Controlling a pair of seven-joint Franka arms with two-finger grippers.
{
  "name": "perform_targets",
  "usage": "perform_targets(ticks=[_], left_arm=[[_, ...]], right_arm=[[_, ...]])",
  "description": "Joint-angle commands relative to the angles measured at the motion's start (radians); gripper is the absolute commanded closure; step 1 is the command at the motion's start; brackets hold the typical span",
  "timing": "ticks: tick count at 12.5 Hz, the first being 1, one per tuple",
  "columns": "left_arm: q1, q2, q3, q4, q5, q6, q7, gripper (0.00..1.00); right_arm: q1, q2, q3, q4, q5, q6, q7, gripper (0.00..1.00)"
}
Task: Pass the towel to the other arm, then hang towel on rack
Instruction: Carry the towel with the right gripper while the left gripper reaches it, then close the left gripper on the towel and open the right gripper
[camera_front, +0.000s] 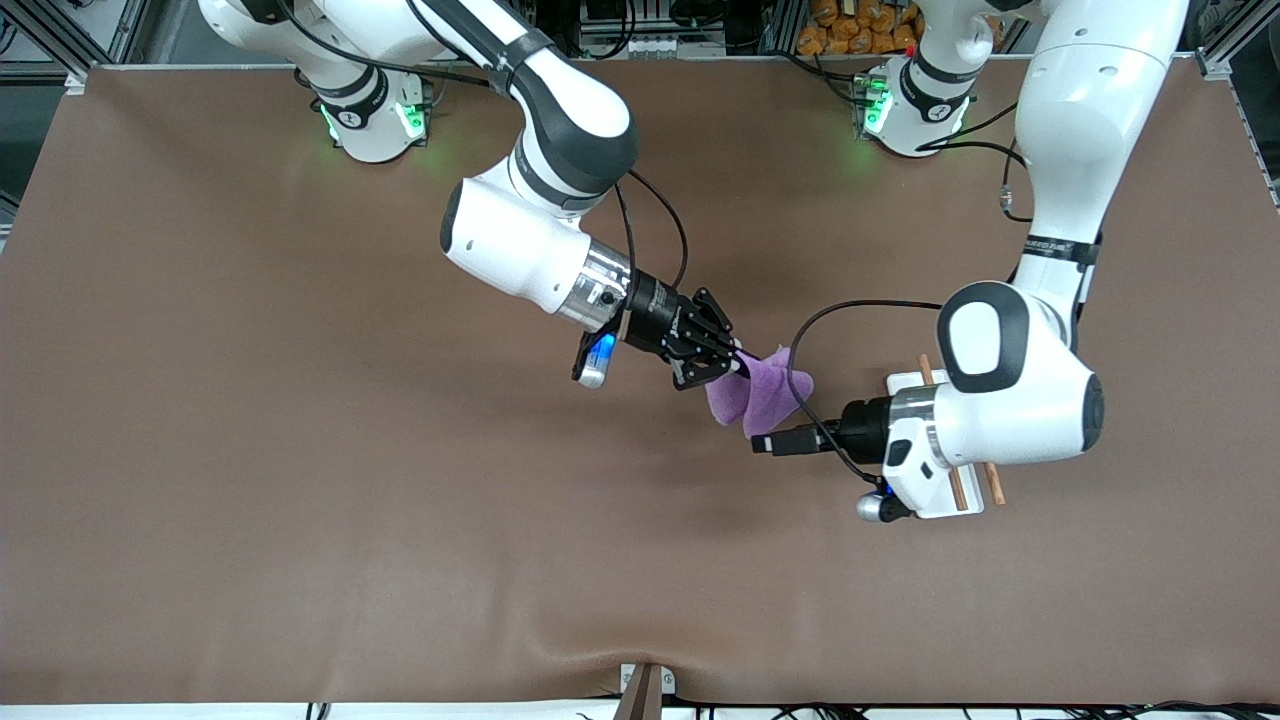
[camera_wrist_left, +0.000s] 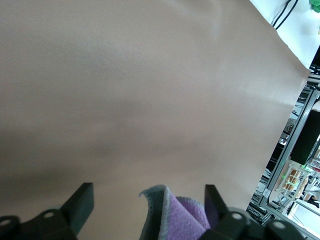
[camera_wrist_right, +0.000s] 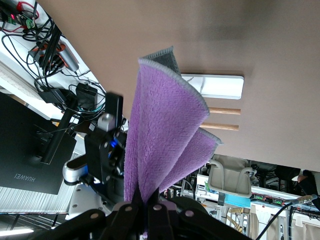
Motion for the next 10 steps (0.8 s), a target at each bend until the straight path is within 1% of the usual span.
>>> perform_targets(ticks=[1,4,7,9,10], left_arm=[[-0.035,0.030,0.006,0.033,-0.021,0.030,-0.050,0.09],[-0.063,0.028,0.007,0.036,-0.021,0.038,-0.106,0.16],[-0.062,0.005,0.007,0.033,-0.010,0.027,-0.153,0.22],[-0.062,0.004,0.007,0.033,-0.007,0.026,-0.151,0.40],[-0.060,0.002,0.009,0.033,-0.006,0.026,-0.151,0.47]], right_arm=[[0.003,0.013,-0.004,0.030,0.014,0.003,0.010,1.00],[0.002,0.013,-0.004,0.030,0.013,0.001,0.010,1.00],[0.002,0.012,-0.004,0.030,0.011,0.001,0.010,1.00],[0.000,0.012,-0.004,0.030,0.009,0.001,0.010,1.00],[0.000,0.013,-0.004,0.030,0.009,0.001,0.010,1.00]])
